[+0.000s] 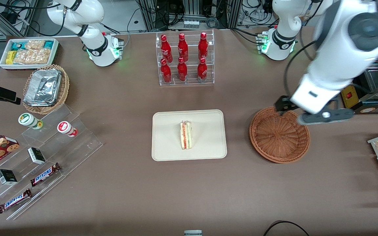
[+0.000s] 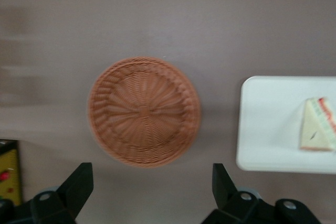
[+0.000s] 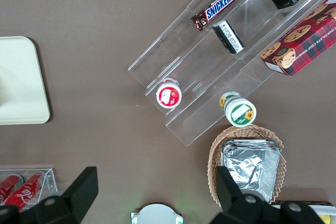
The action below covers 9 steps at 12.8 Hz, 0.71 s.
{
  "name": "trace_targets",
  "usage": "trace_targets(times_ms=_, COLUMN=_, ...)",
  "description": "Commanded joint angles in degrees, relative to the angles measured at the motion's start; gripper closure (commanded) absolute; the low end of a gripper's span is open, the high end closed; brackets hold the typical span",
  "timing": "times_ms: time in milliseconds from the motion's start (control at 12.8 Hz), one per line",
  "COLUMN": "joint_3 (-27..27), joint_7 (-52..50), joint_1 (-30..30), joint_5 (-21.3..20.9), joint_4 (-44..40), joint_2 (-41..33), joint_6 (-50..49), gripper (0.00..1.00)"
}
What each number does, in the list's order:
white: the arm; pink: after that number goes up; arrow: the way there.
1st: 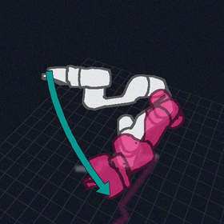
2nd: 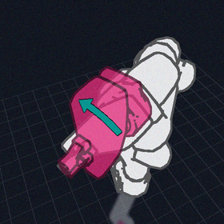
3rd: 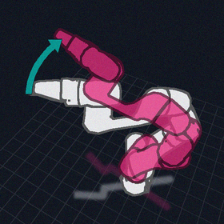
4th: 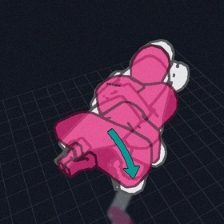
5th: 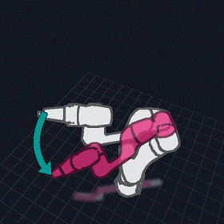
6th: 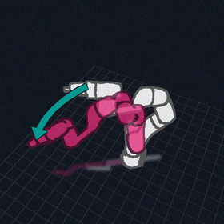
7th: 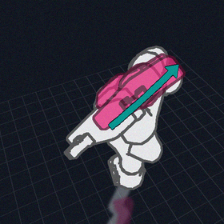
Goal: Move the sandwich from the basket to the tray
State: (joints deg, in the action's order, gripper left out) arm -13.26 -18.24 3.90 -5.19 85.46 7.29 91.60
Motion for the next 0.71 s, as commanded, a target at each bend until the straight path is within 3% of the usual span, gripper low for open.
trace_targets(times_ms=0, joint_3=2.9, joint_7=8.5, joint_1=-1.9, joint_5=2.7, joint_4=7.6, joint_2=-7.5, joint_6=0.2, gripper=0.0)
trace_targets(times_ms=235, joint_3=8.8, joint_7=19.0, joint_1=-1.9, joint_5=6.0, joint_4=10.6, joint_2=-10.7, joint_6=0.2, gripper=0.0)
trace_targets(times_ms=627, joint_3=11.9, joint_7=19.5, joint_1=-0.5, joint_5=5.9, joint_4=6.7, joint_2=-6.5, joint_6=0.8, gripper=0.0)
